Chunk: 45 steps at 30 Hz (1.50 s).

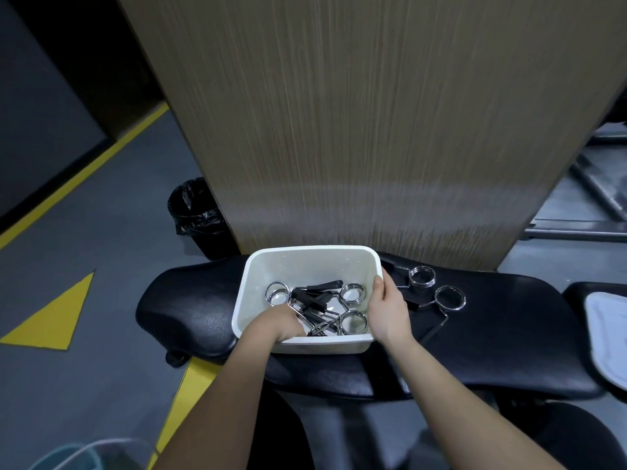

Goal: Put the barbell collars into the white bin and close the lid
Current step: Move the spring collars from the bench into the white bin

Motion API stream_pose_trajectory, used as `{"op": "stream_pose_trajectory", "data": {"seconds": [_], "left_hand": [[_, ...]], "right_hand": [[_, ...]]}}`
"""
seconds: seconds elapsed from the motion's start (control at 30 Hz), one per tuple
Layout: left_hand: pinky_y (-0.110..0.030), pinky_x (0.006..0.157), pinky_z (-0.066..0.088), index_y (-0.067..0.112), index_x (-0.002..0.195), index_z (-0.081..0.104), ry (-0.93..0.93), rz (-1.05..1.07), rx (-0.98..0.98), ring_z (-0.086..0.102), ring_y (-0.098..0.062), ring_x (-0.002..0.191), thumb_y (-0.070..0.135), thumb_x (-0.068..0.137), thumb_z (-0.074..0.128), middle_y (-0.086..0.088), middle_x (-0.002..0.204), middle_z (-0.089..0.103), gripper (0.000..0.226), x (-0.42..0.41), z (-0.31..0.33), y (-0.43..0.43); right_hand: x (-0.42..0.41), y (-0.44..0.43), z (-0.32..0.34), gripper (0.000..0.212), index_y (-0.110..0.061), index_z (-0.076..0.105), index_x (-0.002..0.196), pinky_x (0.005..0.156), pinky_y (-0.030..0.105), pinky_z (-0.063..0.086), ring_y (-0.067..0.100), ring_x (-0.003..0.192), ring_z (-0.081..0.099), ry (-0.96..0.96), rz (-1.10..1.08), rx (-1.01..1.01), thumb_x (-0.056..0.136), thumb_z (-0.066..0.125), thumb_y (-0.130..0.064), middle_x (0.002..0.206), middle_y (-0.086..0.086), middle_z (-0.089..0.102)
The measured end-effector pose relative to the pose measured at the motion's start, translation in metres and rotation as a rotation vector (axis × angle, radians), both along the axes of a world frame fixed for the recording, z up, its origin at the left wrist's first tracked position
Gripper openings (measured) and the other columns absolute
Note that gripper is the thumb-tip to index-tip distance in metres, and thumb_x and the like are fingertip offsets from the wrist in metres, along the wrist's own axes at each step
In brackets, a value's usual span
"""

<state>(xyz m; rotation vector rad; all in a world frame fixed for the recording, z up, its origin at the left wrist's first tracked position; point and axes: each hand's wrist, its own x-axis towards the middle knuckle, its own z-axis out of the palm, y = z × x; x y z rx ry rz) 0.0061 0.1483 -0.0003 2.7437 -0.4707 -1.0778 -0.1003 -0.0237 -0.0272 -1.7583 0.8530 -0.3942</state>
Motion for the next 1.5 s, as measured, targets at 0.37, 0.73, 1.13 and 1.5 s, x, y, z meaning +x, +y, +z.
{"op": "stream_pose_trajectory", "data": {"seconds": [0.37, 0.73, 1.13, 1.5], "left_hand": [[-0.028, 0.060, 0.046, 0.011, 0.067, 0.061, -0.193, 0.089, -0.335, 0.055, -0.005, 0.059, 0.059, 0.072, 0.078, 0.009, 0.063, 0.061, 0.052, -0.005, -0.001, 0.006], [-0.033, 0.073, 0.048, 0.031, 0.083, 0.061, -0.592, -0.306, -0.347, 0.061, -0.012, 0.082, 0.079, 0.087, 0.027, 0.013, 0.079, 0.066, 0.060, -0.053, 0.002, 0.012], [-0.039, 0.075, 0.049, 0.020, 0.074, 0.057, -0.665, -0.506, -0.165, 0.065, -0.027, 0.090, 0.089, 0.079, 0.016, -0.001, 0.088, 0.071, 0.080, -0.080, -0.007, -0.054], [-0.034, 0.066, 0.041, 0.025, 0.070, 0.051, -0.709, -0.520, -0.107, 0.064, -0.027, 0.085, 0.082, 0.083, 0.031, 0.001, 0.084, 0.069, 0.062, -0.076, -0.015, -0.057]], "right_hand": [[-0.007, 0.004, 0.004, 0.042, -0.030, 0.060, 0.133, 0.100, 0.041, 0.045, 0.025, 0.117, 0.059, -0.037, -0.033, 0.043, 0.103, 0.034, -0.045, 0.121, -0.003, 0.069], [-0.067, -0.051, -0.010, 0.029, -0.018, 0.070, 0.089, 0.085, 0.037, 0.051, 0.032, 0.095, 0.067, 0.209, -0.264, 0.062, 0.090, 0.052, -0.041, 0.089, 0.006, 0.076], [-0.085, -0.070, -0.042, 0.059, -0.002, 0.070, 0.071, 0.048, 0.035, 0.061, 0.027, 0.049, 0.072, 0.644, 0.071, 0.159, 0.087, 0.058, -0.057, 0.057, 0.009, 0.073], [-0.078, -0.083, -0.052, 0.052, 0.005, 0.062, 0.078, 0.048, 0.045, 0.060, 0.042, 0.056, 0.072, 0.568, 0.094, 0.273, 0.096, 0.049, -0.042, 0.064, 0.027, 0.071]]}}
